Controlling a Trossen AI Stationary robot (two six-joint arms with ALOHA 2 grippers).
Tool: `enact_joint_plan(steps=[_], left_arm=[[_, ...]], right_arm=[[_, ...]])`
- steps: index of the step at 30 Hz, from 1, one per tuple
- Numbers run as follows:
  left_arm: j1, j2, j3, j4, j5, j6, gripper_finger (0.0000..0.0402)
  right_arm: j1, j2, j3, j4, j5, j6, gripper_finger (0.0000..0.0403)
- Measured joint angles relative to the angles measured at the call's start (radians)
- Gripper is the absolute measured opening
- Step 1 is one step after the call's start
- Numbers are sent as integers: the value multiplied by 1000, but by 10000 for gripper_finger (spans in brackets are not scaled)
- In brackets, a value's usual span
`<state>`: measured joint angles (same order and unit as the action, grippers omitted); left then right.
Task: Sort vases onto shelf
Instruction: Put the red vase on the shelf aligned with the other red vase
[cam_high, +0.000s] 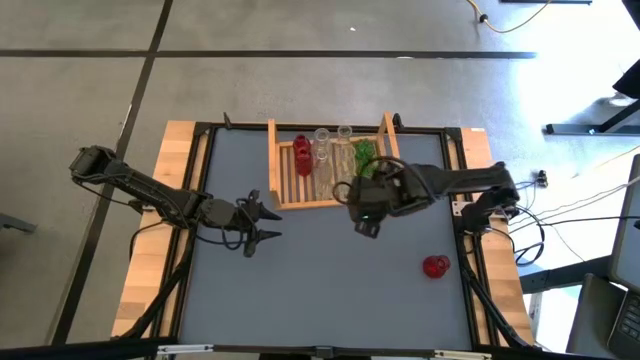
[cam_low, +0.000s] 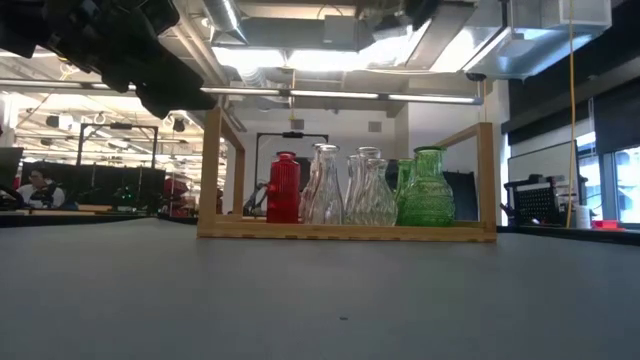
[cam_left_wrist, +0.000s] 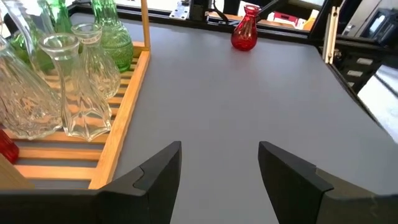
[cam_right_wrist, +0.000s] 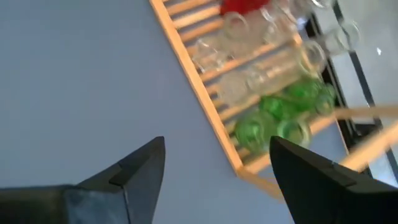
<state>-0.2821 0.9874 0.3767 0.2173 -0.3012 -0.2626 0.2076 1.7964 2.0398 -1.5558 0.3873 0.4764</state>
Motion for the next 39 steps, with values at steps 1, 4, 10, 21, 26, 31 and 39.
enact_joint_plan(steps=[1,4,10,21,26,31,39], left_arm=[[0,0,0,0,0,-14,206],[0,0,0,0,5,-25,206],[0,0,0,4,4,-24,206],[0,0,0,23,3,-24,206],[0,0,0,32,3,-24,206],[0,0,0,32,3,-24,206],[0,0,0,32,2,-24,206]], right_arm=[[6,-21,-22,-8,3,27,271],[27,-96,-128,-11,5,117,271],[93,-304,-452,-10,-74,377,271],[376,-522,-876,42,-213,932,271],[471,-511,-983,131,-319,1047,271],[540,-510,-1049,261,-354,1123,271],[629,-510,-1054,246,-360,1243,271]])
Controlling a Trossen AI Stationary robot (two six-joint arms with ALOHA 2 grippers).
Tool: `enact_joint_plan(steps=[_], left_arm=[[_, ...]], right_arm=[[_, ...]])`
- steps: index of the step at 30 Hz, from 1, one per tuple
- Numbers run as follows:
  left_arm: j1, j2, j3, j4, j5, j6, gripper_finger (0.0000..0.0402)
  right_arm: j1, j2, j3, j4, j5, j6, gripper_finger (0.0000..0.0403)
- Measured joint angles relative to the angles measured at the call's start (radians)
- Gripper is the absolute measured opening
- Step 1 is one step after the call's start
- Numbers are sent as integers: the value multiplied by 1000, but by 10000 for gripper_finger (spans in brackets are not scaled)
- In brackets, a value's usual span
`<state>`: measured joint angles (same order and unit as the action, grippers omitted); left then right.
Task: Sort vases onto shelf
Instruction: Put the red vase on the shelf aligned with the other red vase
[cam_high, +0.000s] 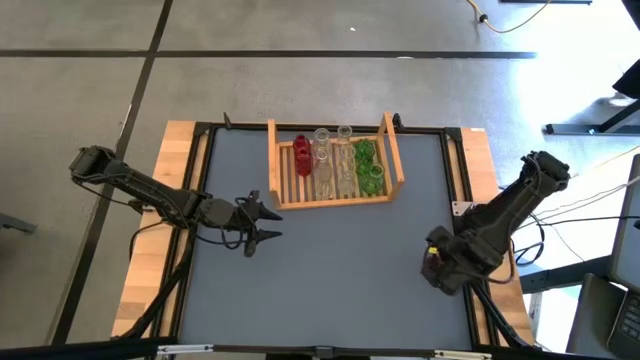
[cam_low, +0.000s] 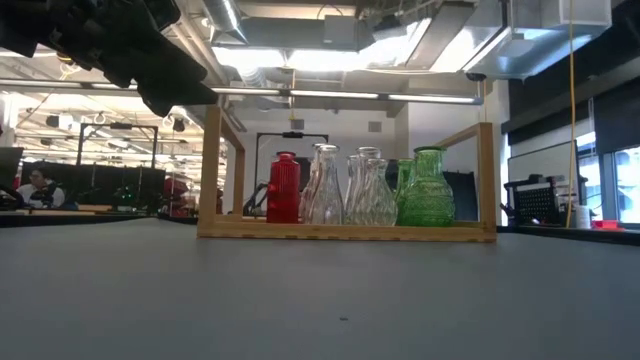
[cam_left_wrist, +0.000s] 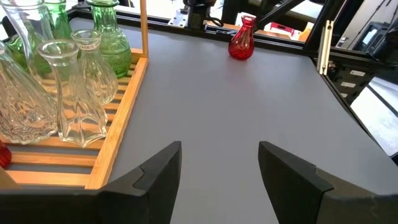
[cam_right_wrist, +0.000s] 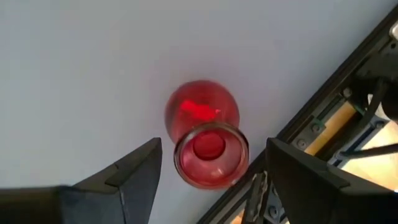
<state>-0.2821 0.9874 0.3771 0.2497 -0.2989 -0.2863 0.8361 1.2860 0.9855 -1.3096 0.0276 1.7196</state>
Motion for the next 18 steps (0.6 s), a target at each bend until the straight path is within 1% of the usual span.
enact_joint_plan(steps=[5,9,15,18], left_arm=[[0,0,0,0,0,0,206],[0,0,0,-1,0,0,206],[0,0,0,-1,0,0,206],[0,0,0,-1,0,0,206]], right_arm=[[23,-1,-11,12,-6,34,271],[22,0,-68,66,-70,34,271],[22,0,-133,141,-65,3,270],[22,0,-138,141,-65,3,256]])
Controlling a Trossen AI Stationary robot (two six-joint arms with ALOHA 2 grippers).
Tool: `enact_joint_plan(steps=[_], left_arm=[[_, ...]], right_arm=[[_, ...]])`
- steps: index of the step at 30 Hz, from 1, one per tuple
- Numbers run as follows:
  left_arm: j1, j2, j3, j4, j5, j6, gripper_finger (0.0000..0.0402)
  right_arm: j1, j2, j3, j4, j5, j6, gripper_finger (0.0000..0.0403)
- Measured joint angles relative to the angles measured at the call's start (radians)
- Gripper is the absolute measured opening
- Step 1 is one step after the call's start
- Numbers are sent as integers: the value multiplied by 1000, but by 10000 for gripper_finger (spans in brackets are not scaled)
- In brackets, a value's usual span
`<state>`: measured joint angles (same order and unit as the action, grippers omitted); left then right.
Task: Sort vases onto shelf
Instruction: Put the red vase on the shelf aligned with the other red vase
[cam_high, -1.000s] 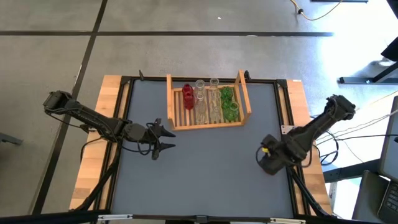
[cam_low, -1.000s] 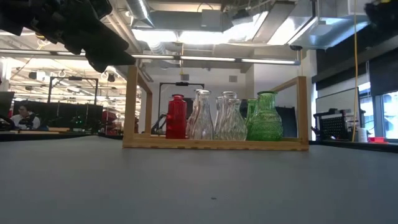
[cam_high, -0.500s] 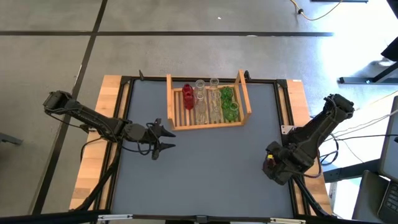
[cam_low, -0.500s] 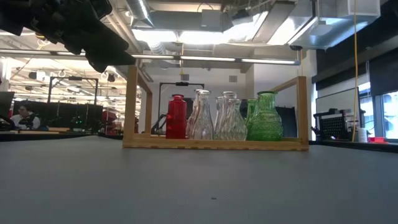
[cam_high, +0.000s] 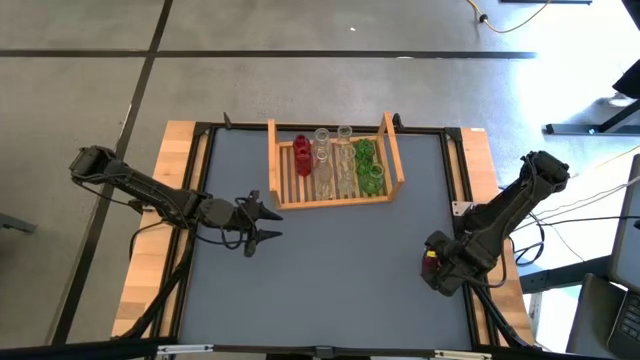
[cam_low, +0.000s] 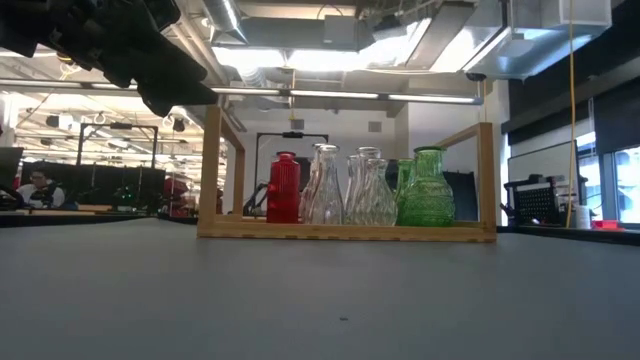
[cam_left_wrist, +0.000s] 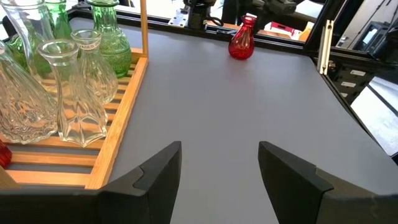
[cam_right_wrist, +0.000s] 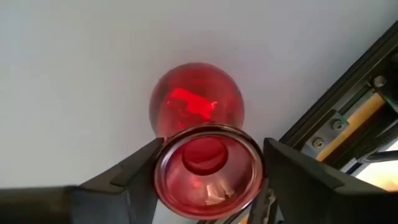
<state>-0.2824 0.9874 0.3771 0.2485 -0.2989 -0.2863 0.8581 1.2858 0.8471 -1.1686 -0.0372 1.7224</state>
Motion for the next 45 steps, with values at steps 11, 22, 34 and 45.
enact_joint_plan(steps=[11,22,34,45], left_arm=[[0,0,0,0,0,1,206],[0,0,0,0,0,8,206],[0,0,0,5,0,8,206],[5,0,2,-52,29,-18,206]], right_arm=[[-1,0,9,-11,29,-61,155],[-53,1,95,69,230,-247,168],[-304,130,220,308,323,-859,166],[-459,336,562,288,302,-1262,164]])
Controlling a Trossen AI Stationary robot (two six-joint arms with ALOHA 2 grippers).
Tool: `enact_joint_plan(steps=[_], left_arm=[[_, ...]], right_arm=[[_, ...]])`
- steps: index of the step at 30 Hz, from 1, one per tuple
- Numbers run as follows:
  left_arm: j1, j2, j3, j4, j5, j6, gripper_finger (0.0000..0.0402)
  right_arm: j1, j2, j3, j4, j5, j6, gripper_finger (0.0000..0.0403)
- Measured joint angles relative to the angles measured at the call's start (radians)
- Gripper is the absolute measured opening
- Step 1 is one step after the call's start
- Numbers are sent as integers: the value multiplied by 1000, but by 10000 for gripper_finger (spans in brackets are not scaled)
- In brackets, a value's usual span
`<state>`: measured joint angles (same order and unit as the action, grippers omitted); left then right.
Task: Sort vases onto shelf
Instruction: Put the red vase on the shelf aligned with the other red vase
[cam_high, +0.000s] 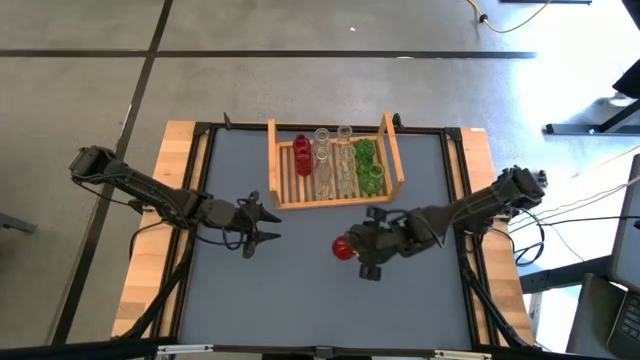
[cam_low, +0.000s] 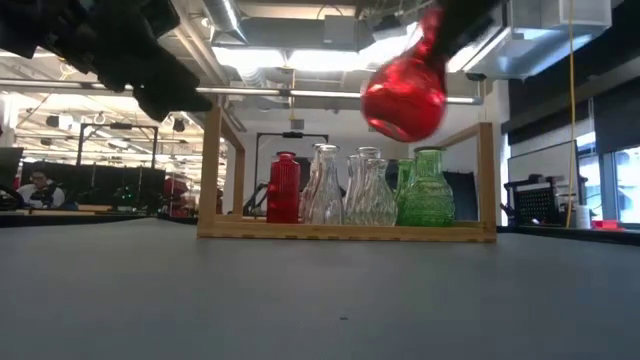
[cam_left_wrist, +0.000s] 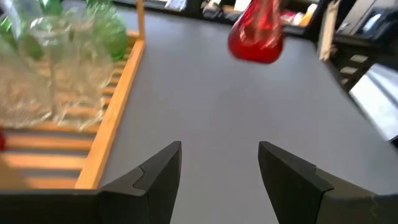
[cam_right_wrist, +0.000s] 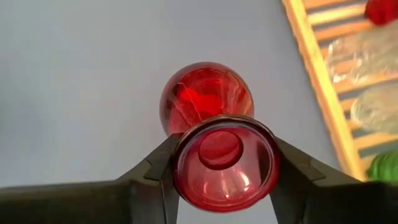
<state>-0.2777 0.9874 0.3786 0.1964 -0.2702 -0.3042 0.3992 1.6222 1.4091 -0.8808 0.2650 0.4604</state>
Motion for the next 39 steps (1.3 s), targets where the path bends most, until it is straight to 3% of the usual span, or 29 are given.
enact_joint_plan(steps=[6,15,35,39], left_arm=[[47,0,0,-46,-17,-8,206],[118,0,0,-47,-131,-8,206],[215,0,-1,-57,-140,-8,206],[207,0,-1,-55,-104,-9,206]], right_arm=[[-69,70,85,-11,-6,-119,163],[-146,104,89,3,-7,-177,164],[-159,117,90,80,-13,-235,164],[-159,117,90,81,-13,-236,165]])
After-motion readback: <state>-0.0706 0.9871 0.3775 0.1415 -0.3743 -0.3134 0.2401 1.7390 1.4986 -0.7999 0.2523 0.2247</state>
